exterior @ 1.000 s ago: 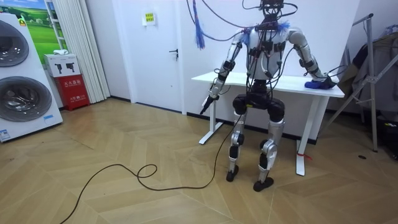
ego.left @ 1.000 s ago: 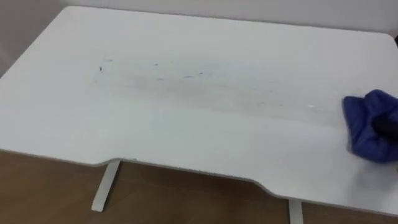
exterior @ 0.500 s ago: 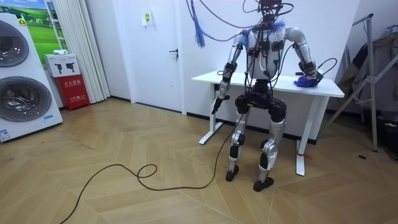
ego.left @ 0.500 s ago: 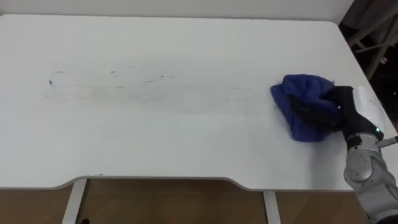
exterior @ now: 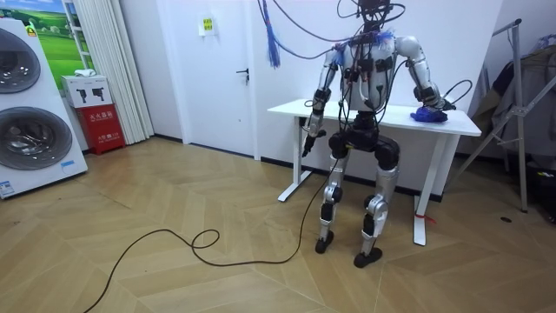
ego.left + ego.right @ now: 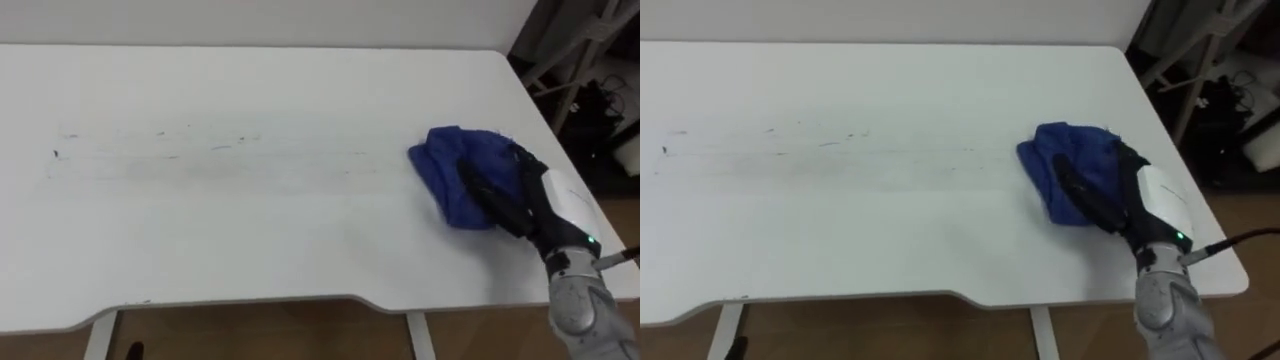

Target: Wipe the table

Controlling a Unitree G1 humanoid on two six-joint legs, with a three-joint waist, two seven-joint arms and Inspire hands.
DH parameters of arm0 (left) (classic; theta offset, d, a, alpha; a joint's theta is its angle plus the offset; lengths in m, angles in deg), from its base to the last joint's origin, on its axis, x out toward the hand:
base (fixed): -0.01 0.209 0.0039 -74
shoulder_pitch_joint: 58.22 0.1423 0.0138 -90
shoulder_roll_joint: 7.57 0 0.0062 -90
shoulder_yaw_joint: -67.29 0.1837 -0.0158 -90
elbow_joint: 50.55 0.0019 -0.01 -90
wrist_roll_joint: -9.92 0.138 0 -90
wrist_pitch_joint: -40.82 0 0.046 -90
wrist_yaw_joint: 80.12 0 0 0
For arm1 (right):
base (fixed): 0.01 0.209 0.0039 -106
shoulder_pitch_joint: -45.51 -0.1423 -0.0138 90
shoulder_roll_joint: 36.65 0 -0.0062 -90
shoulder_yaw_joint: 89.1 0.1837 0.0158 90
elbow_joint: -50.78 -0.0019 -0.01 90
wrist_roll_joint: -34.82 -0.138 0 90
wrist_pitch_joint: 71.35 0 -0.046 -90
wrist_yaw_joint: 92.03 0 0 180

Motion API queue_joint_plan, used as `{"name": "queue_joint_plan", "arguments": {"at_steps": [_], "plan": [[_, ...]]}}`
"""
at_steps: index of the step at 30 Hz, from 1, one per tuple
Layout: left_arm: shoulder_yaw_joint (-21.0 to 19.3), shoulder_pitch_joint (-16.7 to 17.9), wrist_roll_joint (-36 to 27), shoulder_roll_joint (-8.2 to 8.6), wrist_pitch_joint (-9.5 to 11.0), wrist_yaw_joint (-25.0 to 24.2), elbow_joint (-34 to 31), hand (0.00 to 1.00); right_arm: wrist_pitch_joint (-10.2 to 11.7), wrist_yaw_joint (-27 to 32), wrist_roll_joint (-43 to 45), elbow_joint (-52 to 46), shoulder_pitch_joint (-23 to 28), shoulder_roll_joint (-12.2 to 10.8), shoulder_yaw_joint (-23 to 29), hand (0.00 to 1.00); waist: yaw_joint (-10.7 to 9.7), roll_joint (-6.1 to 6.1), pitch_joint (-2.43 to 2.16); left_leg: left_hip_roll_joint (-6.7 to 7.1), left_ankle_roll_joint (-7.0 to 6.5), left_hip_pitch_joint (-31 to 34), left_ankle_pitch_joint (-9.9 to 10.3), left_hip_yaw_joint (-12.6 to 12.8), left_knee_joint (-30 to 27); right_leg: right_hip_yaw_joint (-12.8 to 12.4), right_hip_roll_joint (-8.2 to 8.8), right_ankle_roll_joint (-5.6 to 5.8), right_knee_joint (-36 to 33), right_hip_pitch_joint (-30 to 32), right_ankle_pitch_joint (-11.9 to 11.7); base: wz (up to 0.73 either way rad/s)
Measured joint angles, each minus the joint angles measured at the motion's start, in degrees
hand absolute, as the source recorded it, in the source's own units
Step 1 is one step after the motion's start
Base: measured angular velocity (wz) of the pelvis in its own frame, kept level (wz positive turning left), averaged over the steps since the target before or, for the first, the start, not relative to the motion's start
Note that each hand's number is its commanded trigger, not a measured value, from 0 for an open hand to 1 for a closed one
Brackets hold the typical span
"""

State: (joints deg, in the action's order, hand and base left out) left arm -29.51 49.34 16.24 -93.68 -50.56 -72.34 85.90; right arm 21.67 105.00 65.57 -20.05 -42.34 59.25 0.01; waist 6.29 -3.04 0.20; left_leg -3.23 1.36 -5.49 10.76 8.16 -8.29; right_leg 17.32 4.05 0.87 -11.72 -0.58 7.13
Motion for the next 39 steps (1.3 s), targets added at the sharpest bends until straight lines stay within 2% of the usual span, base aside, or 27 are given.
{"name": "queue_joint_plan", "arguments": {"at_steps": [2,6,9,11,12,14,17,20,22,24,25,26,28,30,31,33,34,35,39], "plan": [[-0.3,-0.2,-0.6,0.21,0.1,0.4,0.0,0.00,1.2,0.8,-2.5,0.0,1.2,0.0,2.4,0.00,-0.6,0.08,0.05,0.01,-0.07,-0.8,0.4,0.0,0.0,0.0,0.05,0.23,0.0,-1.0,0.4,0.00],[-2.8,-0.5,-2.3,0.61,0.2,0.5,-0.1,0.00,1.3,2.0,-4.5,0.0,1.9,0.0,7.5,0.00,-2.6,-0.04,-0.07,0.05,-0.06,-1.3,0.8,0.1,0.0,-0.2,0.04,0.43,-0.1,-1.4,0.8,-0.01],[-5.0,-0.8,-2.3,1.11,0.2,0.6,-0.1,0.00,1.3,4.5,-4.2,-0.1,1.9,0.0,12.6,0.00,-3.7,-0.02,-0.07,0.03,-0.09,-2.1,0.9,1.1,0.1,-1.5,-0.07,0.48,-0.5,-1.5,0.9,-0.18],[-6.0,-1.0,-2.3,1.45,0.2,0.6,-0.1,0.00,1.2,6.1,-4.4,-0.9,1.9,0.0,15.7,0.00,-5.8,-0.21,0.03,0.09,-0.14,-2.2,1.1,1.3,0.1,-1.6,0.00,0.62,-0.9,-1.3,1.2,-0.04],[-6.3,-1.1,-2.3,1.47,0.2,0.6,-0.1,0.00,1.2,6.4,-4.4,-0.9,1.9,0.0,16.4,0.00,-6.1,-0.32,0.03,0.10,-0.14,-2.2,1.1,1.3,0.2,-1.7,0.00,0.63,-0.9,-1.3,1.2,-0.06],[-7.3,-0.6,-2.3,1.49,0.2,0.6,0.0,0.00,1.2,8.0,-7.2,-1.0,2.1,0.0,19.7,0.00,-7.1,-0.98,0.02,0.00,-0.12,-2.6,1.2,2.1,0.2,-2.2,-0.17,0.63,-0.9,-1.3,1.2,-0.13],[-7.8,0.3,-2.3,1.68,0.2,0.7,-0.5,0.00,1.1,10.5,-12.5,-1.0,3.2,0.0,23.8,0.00,-8.3,-1.46,-0.26,-0.05,-0.11,-3.1,1.3,2.5,0.8,-2.4,-0.26,0.65,-0.8,-1.3,1.2,-0.09],[-7.9,1.4,-3.1,1.67,0.1,0.9,-0.5,0.00,0.6,13.4,-17.1,-0.8,5.5,0.0,26.1,0.00,-9.0,-1.54,-0.35,-0.03,-0.20,-3.4,1.7,2.6,0.8,-3.1,-0.35,0.75,-0.9,-1.3,1.3,-0.08],[-8.3,1.9,-3.6,1.67,0.0,0.9,-0.5,0.00,0.5,15.1,-20.0,1.0,7.1,-0.3,26.8,0.00,-9.0,-1.69,-0.42,-0.03,-0.24,-3.7,1.7,2.8,0.8,-3.3,-0.40,0.78,-0.9,-1.5,1.3,-0.09],[-9.4,2.4,-3.4,1.77,-0.1,0.9,-0.5,0.00,0.4,16.5,-22.6,8.1,7.6,-0.4,27.2,0.00,-9.1,-1.68,-0.49,-0.10,-0.22,-3.9,2.0,3.0,0.8,-3.4,-0.51,0.78,-0.9,-1.5,1.3,-0.08],[-9.6,2.4,-3.4,1.83,-0.2,0.9,-0.5,0.00,-0.1,16.5,-23.0,10.4,7.8,-0.4,27.3,0.00,-9.0,-1.79,-0.59,-0.11,-0.24,-3.9,2.0,3.0,0.8,-3.4,-0.51,0.78,-1.0,-1.5,1.3,0.00],[-10.4,2.3,-3.2,2.17,-0.8,0.9,-0.5,0.00,-1.6,16.5,-23.8,13.5,8.2,-0.9,27.6,0.00,-9.0,-1.78,-0.64,-0.11,-0.25,-3.9,2.1,3.0,0.8,-3.4,-0.50,0.80,-1.0,-1.5,1.3,0.00],[-11.3,3.0,-3.3,2.42,-1.3,0.9,-0.2,0.00,-1.9,16.4,-25.5,19.2,8.4,-1.9,28.6,0.00,-9.3,-1.58,-0.72,-0.12,-0.30,-3.9,2.3,2.9,0.8,-3.5,-0.49,0.82,-1.0,-1.6,1.3,0.00],[-11.4,3.2,-3.2,2.43,-1.3,0.9,-0.2,0.00,-2.4,15.7,-30.1,25.7,8.8,-2.4,29.1,0.00,-9.0,-1.52,-0.71,-0.10,-0.32,-4.0,2.3,2.7,0.8,-3.7,-0.48,0.89,-0.9,-1.8,1.4,0.02],[-11.6,3.3,-2.8,2.43,-1.3,0.7,0.2,0.00,-3.4,14.5,-32.1,29.0,9.4,-2.7,29.2,0.00,-9.0,-1.49,-0.68,-0.06,-0.34,-4.0,2.3,2.6,0.8,-3.6,-0.46,0.92,-0.9,-1.9,1.4,0.00],[-12.3,3.2,-2.2,2.61,-1.3,0.5,1.8,0.00,-3.9,11.6,-33.0,34.2,11.0,-4.3,28.8,0.00,-9.0,-1.08,-0.45,-0.06,-0.35,-4.0,2.5,2.6,0.5,-3.5,-0.42,1.01,-0.9,-2.0,1.6,0.00],[-12.3,3.2,-2.2,2.70,-1.3,0.5,2.0,0.00,-4.2,10.8,-33.0,35.7,11.2,-4.7,28.5,0.00,-9.0,-1.03,-0.49,-0.05,-0.37,-4.0,2.6,2.6,0.5,-3.3,-0.39,1.02,-1.0,-2.0,1.7,0.00],[-12.1,3.3,-1.7,2.89,-1.3,0.5,2.1,0.00,-5.2,9.0,-32.9,37.1,12.2,-5.6,26.9,0.00,-8.8,-0.60,-0.36,-0.03,-0.39,-4.0,2.8,2.5,0.6,-3.2,-0.33,1.08,-1.0,-2.1,1.8,0.00],[-10.0,2.9,-1.6,2.66,-1.3,0.5,5.2,0.00,-6.2,3.6,-32.7,42.7,12.5,-8.4,18.8,0.00,-8.4,-0.02,-0.38,-0.04,-0.38,-4.2,2.9,2.5,0.5,-3.4,-0.44,1.09,-0.9,-2.4,1.8,0.00]]}}
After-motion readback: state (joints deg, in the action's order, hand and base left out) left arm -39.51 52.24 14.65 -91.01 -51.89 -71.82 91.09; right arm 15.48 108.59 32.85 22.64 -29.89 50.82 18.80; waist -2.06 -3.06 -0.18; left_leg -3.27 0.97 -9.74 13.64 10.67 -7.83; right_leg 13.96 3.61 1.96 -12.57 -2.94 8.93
